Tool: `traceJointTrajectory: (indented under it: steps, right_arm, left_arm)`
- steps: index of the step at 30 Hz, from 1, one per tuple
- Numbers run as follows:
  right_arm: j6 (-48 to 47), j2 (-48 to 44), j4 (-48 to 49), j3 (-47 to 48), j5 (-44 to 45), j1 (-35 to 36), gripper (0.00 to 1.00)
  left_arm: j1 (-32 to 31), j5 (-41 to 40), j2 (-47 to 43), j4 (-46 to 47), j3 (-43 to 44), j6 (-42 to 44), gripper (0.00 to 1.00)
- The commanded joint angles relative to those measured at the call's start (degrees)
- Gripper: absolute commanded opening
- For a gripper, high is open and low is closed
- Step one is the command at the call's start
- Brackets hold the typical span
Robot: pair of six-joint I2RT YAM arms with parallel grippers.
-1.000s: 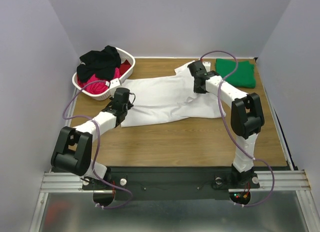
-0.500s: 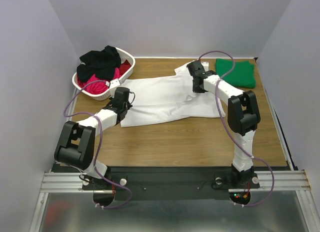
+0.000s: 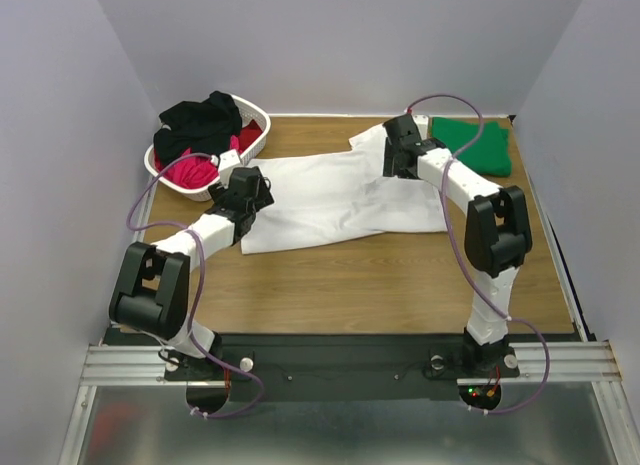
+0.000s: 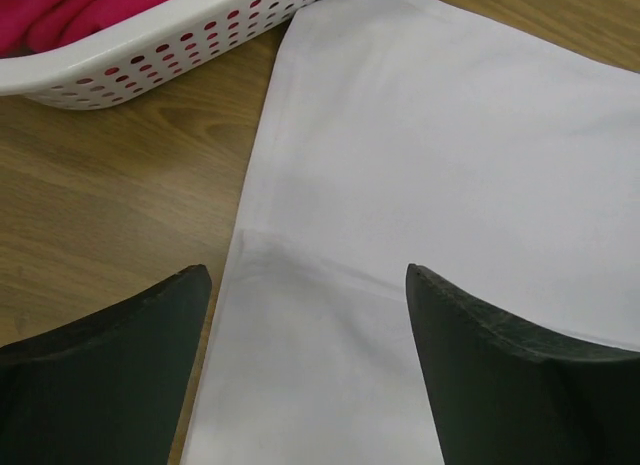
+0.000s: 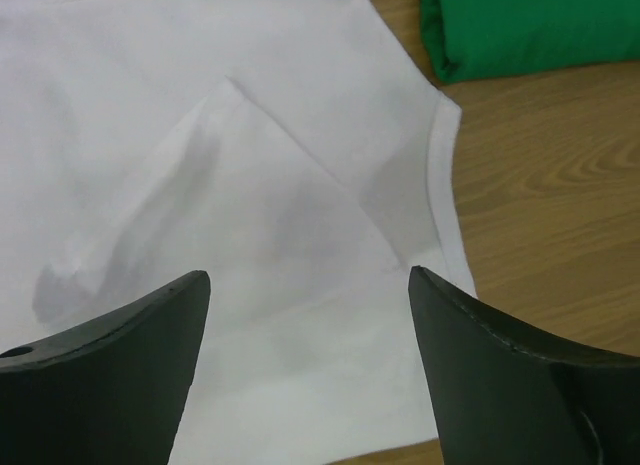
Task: Fold and stack the t-shirts
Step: Fold the tshirt
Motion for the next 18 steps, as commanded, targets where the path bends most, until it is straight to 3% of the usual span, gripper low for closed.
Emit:
traceJointTrajectory:
  steps: [1, 10, 18]
  right_arm:
    - [-0.19, -9.12, 3.45, -5.29, 1.85, -1.46, 0.88]
    - [2.1, -21.25, 7.93, -26.8, -8.07, -9.01, 0.88]
    - [1.39, -24.42, 12.15, -33.77, -15.29, -12.27, 0.85]
  left_arm:
    - [-1.6, -2.22, -4.18, 1.89, 1.85, 0.51, 0.94]
    - [-6.35, 7.0, -5.07, 7.23, -5.34, -2.92, 0.97]
    - [-6.44, 12.63, -2.79, 11.55, -9.75, -5.55, 0.98]
